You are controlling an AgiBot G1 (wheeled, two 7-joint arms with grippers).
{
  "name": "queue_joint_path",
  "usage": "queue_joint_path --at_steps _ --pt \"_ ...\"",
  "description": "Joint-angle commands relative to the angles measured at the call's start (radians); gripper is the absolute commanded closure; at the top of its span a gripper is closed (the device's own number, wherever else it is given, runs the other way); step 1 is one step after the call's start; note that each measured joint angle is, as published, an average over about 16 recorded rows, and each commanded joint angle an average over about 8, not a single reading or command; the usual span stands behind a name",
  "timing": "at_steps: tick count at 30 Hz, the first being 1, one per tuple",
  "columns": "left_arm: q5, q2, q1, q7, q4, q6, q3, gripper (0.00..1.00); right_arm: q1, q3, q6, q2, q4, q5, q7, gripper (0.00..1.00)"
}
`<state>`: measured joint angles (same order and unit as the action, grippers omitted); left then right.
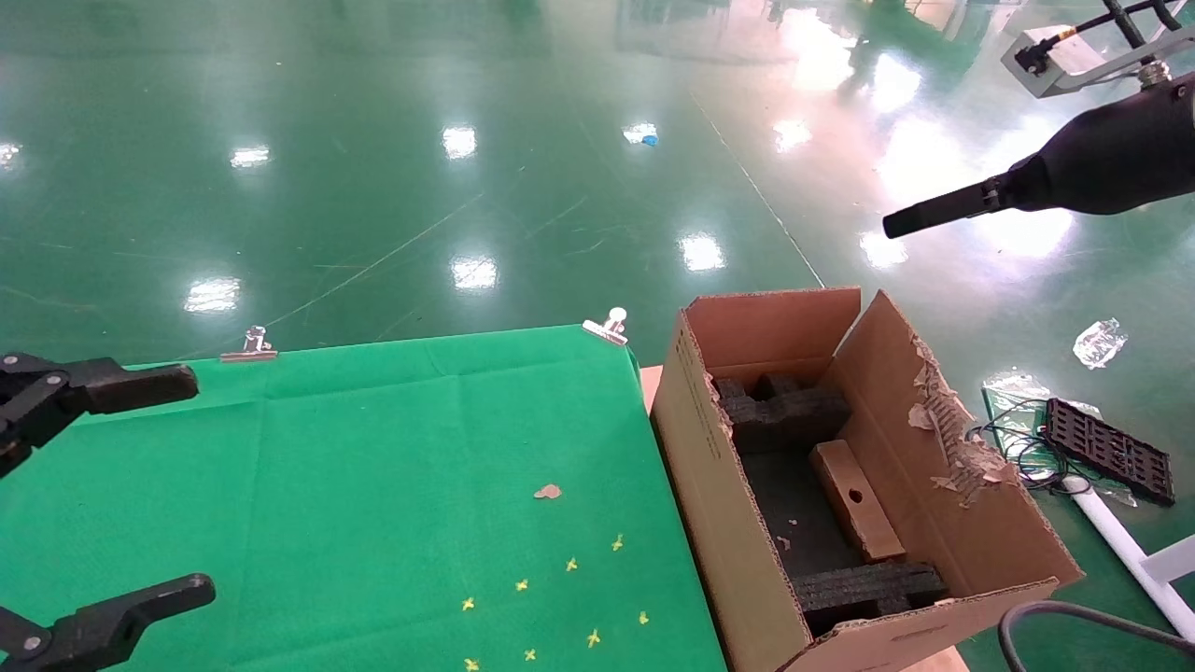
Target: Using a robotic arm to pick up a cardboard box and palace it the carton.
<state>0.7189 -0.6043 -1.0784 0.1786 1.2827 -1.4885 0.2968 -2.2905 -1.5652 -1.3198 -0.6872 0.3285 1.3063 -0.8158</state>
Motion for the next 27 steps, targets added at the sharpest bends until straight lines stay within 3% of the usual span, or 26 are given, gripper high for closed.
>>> queue_joint_path --at_steps 1,10,27 --pt "0.0 0.0 0.0 0.0 0.0 0.0 0.0 0.0 -0.011 0.0 -0.005 0.008 0.025 0.0 -0.002 0.0" --pt "0.0 0.0 0.0 0.0 -0.001 0.0 0.001 0.0 0.044 0.076 0.007 0.037 0.099 -0.057 0.003 0.0" --pt "-0.001 0.0 -0.001 -0.001 -0.001 0.0 0.002 0.0 0.377 0.419 -0.045 0.048 0.342 -0.204 0.181 0.0"
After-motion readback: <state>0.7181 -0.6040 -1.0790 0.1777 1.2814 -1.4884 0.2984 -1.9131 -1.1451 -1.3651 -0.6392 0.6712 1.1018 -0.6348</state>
